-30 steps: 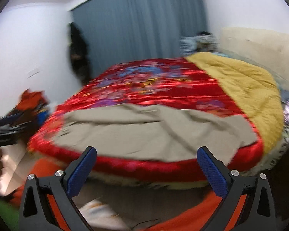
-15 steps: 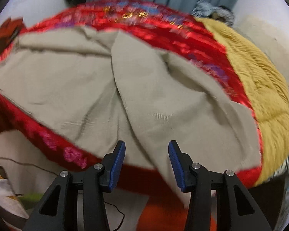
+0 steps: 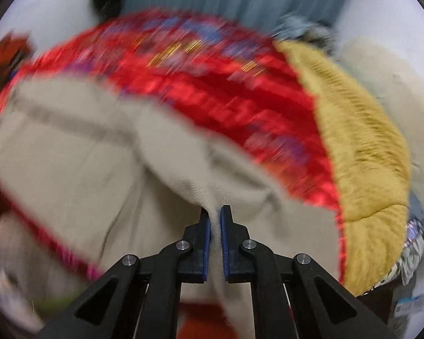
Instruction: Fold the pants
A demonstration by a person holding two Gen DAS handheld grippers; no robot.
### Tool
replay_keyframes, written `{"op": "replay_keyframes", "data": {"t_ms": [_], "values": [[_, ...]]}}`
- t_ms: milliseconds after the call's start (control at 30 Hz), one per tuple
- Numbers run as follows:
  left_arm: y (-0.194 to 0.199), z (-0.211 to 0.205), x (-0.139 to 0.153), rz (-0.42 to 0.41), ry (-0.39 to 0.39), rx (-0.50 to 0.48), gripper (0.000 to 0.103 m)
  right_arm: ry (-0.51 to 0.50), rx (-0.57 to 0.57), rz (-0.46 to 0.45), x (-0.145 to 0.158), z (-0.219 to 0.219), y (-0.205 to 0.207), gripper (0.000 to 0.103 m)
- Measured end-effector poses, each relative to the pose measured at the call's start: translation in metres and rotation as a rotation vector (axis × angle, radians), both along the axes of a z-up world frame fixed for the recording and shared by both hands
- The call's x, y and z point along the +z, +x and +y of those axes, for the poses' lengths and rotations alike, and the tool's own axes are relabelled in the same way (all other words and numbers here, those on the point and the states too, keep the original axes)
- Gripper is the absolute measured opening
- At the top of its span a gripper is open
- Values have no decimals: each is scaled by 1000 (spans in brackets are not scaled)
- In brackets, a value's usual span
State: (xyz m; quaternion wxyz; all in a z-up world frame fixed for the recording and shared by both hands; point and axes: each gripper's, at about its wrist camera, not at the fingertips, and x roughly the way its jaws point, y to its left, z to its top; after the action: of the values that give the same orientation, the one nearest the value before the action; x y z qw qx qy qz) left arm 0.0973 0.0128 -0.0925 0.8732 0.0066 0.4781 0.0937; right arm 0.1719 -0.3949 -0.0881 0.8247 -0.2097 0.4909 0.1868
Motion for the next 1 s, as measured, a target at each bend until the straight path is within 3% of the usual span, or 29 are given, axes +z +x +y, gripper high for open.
{"op": "replay_keyframes", "data": {"t_ms": [67, 167, 267, 367, 400, 433, 467, 500, 533, 633, 767, 833, 900, 967, 1000], "values": [[7, 0, -7, 26, -6, -4, 102, -1, 51, 76, -21, 8, -10, 7], [30, -4, -8, 37, 22, -38, 102, -11, 86, 87, -22, 15, 9, 4], [63, -1, 13, -44, 53, -41, 102, -18, 11, -40, 21, 8, 97, 3], [88, 11, 36, -146, 33, 14, 102, -35, -185, -235, 83, -20, 209, 4], [94, 17, 40, -170, 16, 46, 102, -34, -233, -255, 93, -27, 235, 14], [98, 24, 39, -186, -7, 79, 102, -40, -285, -263, 97, -34, 258, 47], [98, 31, 35, -192, -23, 104, 102, -64, -355, -258, 96, -41, 277, 63], [99, 39, 25, -191, -38, 136, 102, -74, -378, -254, 92, -44, 284, 71], [101, 45, 14, -180, -41, 155, 102, -85, -378, -247, 86, -43, 286, 71], [118, 63, -30, -129, -5, 179, 102, -78, -265, -178, 52, -15, 274, 70], [155, 86, -80, -175, 29, 170, 102, 105, 32, -5, 5, 72, 235, 68], [168, 92, -100, -193, 75, 158, 102, 184, 194, 63, -5, 129, 228, 66], [178, 98, -130, -159, 113, 149, 102, 238, 382, 122, -16, 201, 222, 66], [176, 105, -154, -114, 65, 150, 102, 271, 528, 178, -24, 273, 224, 66], [171, 106, -159, -132, 42, 148, 102, 269, 580, 198, -29, 303, 228, 66]]}}
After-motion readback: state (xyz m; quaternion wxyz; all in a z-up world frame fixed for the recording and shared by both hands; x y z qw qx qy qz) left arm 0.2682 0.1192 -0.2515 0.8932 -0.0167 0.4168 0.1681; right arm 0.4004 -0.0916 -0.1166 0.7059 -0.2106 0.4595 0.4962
